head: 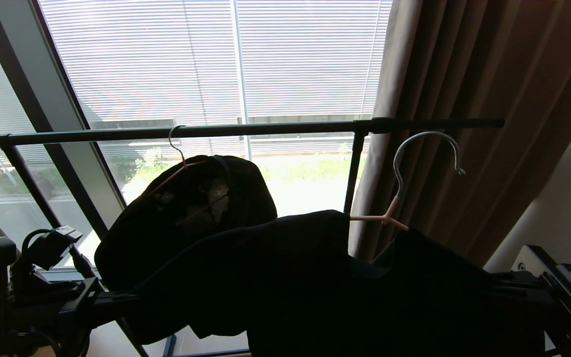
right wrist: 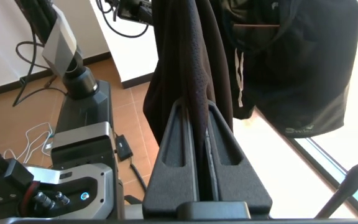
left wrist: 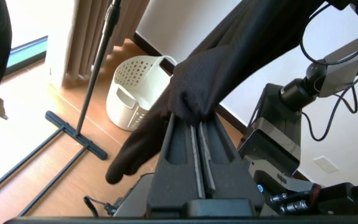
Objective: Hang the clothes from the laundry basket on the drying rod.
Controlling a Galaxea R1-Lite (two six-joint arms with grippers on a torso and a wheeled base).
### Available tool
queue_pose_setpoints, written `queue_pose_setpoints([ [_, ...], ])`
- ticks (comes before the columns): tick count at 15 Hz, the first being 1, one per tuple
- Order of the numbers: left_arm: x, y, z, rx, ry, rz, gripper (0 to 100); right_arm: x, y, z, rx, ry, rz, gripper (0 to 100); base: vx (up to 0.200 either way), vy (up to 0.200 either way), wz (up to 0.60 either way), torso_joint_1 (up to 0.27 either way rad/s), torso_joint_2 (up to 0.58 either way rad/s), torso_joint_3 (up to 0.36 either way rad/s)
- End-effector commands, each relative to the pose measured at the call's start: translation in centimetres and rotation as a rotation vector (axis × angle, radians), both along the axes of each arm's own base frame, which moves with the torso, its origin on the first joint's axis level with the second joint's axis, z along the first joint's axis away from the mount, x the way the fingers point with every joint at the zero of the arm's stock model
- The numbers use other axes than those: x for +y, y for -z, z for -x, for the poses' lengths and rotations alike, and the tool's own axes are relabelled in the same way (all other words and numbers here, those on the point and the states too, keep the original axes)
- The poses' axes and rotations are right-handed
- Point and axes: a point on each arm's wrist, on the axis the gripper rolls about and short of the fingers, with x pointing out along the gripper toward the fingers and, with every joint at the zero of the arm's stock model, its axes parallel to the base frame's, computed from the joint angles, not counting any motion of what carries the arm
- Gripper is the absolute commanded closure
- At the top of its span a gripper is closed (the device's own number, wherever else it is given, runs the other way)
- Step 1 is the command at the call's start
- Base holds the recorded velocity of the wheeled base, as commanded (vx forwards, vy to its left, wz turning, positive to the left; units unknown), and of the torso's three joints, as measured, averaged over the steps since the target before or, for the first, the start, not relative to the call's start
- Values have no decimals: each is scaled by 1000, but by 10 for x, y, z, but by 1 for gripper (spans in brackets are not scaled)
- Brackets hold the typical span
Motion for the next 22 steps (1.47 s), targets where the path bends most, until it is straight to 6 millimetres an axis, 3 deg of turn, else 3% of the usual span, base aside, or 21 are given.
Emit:
queue_pose_setpoints([
  [1,2,4,-3,19,-10,3,100,-4,-2,-1,-7,9,-3,100,0,0,0,0,0,0],
  [12,7,17,-8,23,-27,2,100,-34,-8,-4,-33,25,-26,100,0,0,0,0,0,0],
  [22,17,18,-9,10,-75,2,100,-38,-8,-7,-34,31,-29,100,0,0,0,0,0,0],
])
